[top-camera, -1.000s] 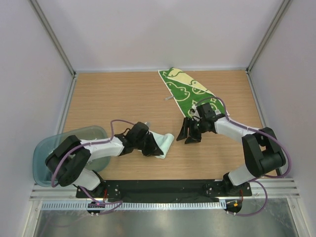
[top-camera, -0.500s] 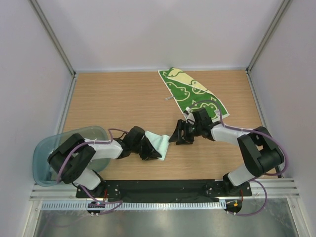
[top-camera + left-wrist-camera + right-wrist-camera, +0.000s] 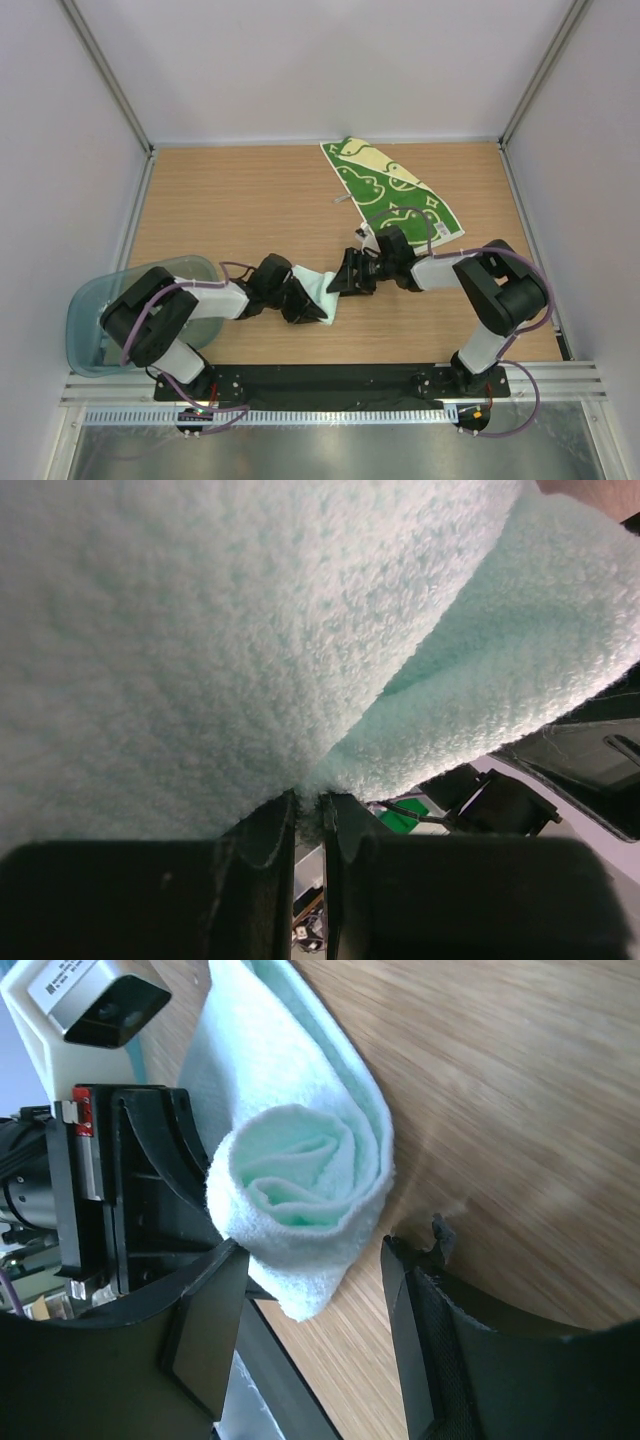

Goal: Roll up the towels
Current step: Roll the towel

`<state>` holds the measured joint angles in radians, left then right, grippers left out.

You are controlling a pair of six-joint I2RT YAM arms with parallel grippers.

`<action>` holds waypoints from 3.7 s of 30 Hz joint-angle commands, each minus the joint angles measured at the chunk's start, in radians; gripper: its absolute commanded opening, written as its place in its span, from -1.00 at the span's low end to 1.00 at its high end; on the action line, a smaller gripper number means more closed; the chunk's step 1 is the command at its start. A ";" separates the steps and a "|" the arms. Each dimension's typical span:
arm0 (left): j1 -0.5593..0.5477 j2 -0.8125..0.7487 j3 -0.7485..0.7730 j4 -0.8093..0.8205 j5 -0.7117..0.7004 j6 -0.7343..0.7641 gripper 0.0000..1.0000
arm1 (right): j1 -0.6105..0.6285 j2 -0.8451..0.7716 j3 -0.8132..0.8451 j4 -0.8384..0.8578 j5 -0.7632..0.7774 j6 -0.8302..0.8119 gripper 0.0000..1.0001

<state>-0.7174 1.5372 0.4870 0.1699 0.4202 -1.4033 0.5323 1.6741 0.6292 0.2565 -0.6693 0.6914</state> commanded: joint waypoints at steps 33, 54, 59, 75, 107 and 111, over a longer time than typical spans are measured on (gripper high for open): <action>-0.098 -0.195 0.337 -0.661 -0.473 0.358 0.02 | 0.061 0.018 0.067 -0.186 0.177 0.115 -0.59; -0.609 0.130 0.637 -0.765 -1.091 0.607 0.04 | 0.109 0.030 0.268 -0.596 0.304 0.046 -0.62; -0.626 0.184 0.651 -0.747 -1.095 0.619 0.05 | 0.110 0.027 0.268 -0.602 0.304 0.042 -0.63; -0.629 0.307 0.535 -0.613 -1.058 0.612 0.11 | 0.110 0.018 0.265 -0.617 0.278 0.034 -0.63; -0.511 0.087 0.374 -0.422 -0.686 0.685 -0.68 | 0.089 0.024 0.360 -0.838 0.571 -0.092 0.09; -0.511 0.075 0.369 -0.423 -0.673 0.676 -0.68 | 0.061 0.027 0.392 -0.870 0.625 -0.119 0.12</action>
<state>-1.2213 1.6402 0.8810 -0.2127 -0.3405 -0.7036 0.6273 1.6913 0.9817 -0.5564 -0.2176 0.6285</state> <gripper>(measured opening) 0.228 0.556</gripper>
